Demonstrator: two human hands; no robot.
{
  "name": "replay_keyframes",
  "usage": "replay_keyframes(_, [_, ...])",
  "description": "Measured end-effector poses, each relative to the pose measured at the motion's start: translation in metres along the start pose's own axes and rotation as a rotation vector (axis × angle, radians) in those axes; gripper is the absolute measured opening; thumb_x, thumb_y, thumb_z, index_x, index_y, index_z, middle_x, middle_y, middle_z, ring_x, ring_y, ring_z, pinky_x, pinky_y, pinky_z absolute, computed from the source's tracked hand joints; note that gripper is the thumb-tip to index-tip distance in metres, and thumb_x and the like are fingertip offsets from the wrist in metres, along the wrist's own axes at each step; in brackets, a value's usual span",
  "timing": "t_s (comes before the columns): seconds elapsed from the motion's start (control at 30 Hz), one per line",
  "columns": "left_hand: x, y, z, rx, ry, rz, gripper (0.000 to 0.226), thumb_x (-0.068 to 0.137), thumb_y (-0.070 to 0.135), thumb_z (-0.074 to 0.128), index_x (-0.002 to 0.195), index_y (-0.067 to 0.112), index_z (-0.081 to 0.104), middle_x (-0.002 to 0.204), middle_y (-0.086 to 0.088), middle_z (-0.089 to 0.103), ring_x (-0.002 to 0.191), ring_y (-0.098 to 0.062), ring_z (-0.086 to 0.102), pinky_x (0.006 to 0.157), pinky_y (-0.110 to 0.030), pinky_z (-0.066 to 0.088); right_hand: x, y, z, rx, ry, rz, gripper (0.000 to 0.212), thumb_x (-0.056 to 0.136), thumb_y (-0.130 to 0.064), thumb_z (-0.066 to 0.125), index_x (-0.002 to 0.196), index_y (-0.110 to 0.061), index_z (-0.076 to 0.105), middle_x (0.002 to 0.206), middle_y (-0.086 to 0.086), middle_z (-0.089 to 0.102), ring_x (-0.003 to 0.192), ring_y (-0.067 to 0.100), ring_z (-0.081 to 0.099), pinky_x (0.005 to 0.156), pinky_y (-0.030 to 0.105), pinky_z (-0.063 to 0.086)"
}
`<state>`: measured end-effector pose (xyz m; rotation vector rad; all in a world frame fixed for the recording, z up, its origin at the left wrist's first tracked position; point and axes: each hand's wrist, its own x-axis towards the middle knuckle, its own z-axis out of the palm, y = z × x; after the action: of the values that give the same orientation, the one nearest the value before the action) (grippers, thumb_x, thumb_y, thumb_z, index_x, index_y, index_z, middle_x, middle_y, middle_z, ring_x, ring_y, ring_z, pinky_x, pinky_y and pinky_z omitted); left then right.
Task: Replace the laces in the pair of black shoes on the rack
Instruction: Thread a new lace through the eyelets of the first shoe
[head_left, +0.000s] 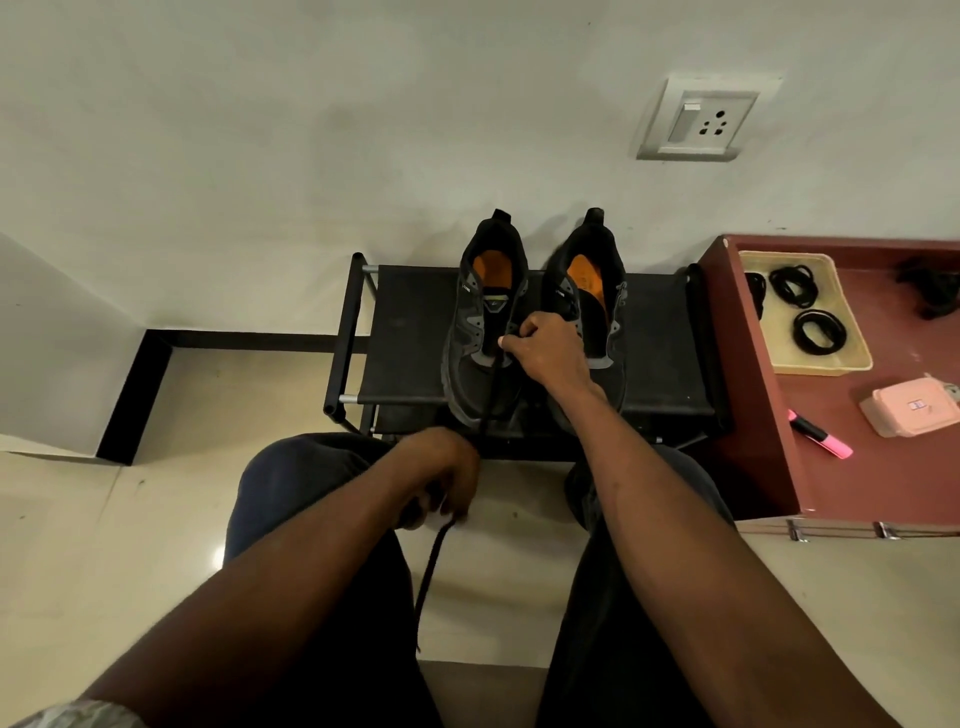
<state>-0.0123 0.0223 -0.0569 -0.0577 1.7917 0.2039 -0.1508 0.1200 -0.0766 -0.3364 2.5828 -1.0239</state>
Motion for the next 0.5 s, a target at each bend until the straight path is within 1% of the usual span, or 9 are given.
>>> replay_keyframes(0.03, [-0.007,-0.007,-0.014,-0.129,0.136,0.023,0.029,0.097,0.031,0.063,0.076,0.012,0.065,0.069,-0.001,0.065,0.059,-0.013,0.061,0.056,-0.025,0.051,0.000,0.000,0.000,-0.003,-0.015,-0.003,0.030,0.083,-0.040,0.075,0.083,-0.014,0.061,0.075,0.003,0.063,0.073,0.021,0.062,0.068,0.039,0.051])
replay_keyframes(0.07, [-0.013,-0.012,-0.027,-0.269,0.290,0.073,0.031,0.098,0.033,0.061,0.077,0.011,0.064,0.067,-0.001,0.063,0.053,-0.012,0.058,0.051,-0.023,0.048,0.000,0.000,-0.001,-0.008,-0.033,-0.006,0.031,0.084,-0.042,0.074,0.083,-0.015,0.060,0.075,0.001,0.062,0.073,0.020,0.061,0.066,0.037,0.049])
replay_keyframes(0.1, [-0.017,-0.015,-0.038,-0.418,0.460,0.130,0.034,0.098,0.037,0.060,0.081,0.008,0.065,0.067,-0.001,0.063,0.053,-0.013,0.057,0.051,-0.024,0.048,0.000,0.000,-0.002,-0.015,-0.055,-0.011,0.032,0.085,-0.043,0.074,0.083,-0.015,0.059,0.073,0.000,0.061,0.071,0.019,0.060,0.064,0.035,0.046])
replay_keyframes(0.17, [-0.017,-0.019,-0.051,-0.682,0.823,0.206,0.036,0.095,0.042,0.063,0.086,0.007,0.065,0.070,-0.002,0.063,0.061,-0.016,0.060,0.059,-0.029,0.049,0.000,-0.001,-0.005,-0.027,-0.101,-0.012,0.033,0.087,-0.042,0.073,0.086,-0.012,0.059,0.071,0.000,0.057,0.067,0.018,0.055,0.061,0.033,0.041])
replay_keyframes(0.2, [-0.015,-0.018,-0.054,-0.729,0.972,0.189,0.035,0.093,0.043,0.065,0.087,0.009,0.063,0.073,-0.001,0.062,0.065,-0.017,0.060,0.062,-0.031,0.049,-0.001,-0.001,-0.006,-0.030,-0.122,-0.007,0.033,0.088,-0.042,0.073,0.090,-0.012,0.059,0.072,0.000,0.056,0.067,0.017,0.054,0.060,0.032,0.040])
replay_keyframes(0.23, [-0.011,-0.016,-0.054,-0.708,1.060,0.137,0.033,0.092,0.045,0.066,0.089,0.012,0.061,0.075,0.000,0.061,0.069,-0.017,0.060,0.064,-0.033,0.048,-0.001,-0.001,-0.006,-0.033,-0.143,0.001,0.033,0.088,-0.041,0.073,0.092,-0.012,0.059,0.073,0.000,0.056,0.067,0.017,0.053,0.058,0.032,0.038])
replay_keyframes(0.27, [-0.005,-0.015,-0.054,-0.654,1.082,0.087,0.032,0.091,0.046,0.065,0.093,0.015,0.058,0.080,0.000,0.061,0.072,-0.018,0.060,0.064,-0.033,0.048,-0.001,-0.002,-0.007,-0.036,-0.160,0.009,0.032,0.088,-0.041,0.073,0.092,-0.013,0.057,0.074,0.000,0.055,0.067,0.017,0.052,0.057,0.031,0.037])
replay_keyframes(0.37, [0.003,-0.009,-0.053,-0.512,1.028,0.025,0.029,0.096,0.037,0.059,0.112,0.013,0.054,0.099,-0.007,0.064,0.088,-0.026,0.063,0.072,-0.039,0.050,-0.003,-0.001,-0.006,-0.045,-0.165,0.013,0.033,0.088,-0.042,0.072,0.088,-0.016,0.052,0.075,0.000,0.054,0.066,0.016,0.051,0.055,0.031,0.034])
replay_keyframes(0.5, [0.004,-0.006,-0.050,-0.464,1.040,0.047,0.019,0.100,0.023,0.049,0.114,0.012,0.055,0.102,-0.010,0.064,0.084,-0.027,0.058,0.070,-0.039,0.045,-0.006,-0.003,-0.003,-0.080,-0.112,0.002,0.033,0.087,-0.043,0.073,0.085,-0.013,0.058,0.075,0.002,0.059,0.068,0.018,0.055,0.055,0.031,0.037])
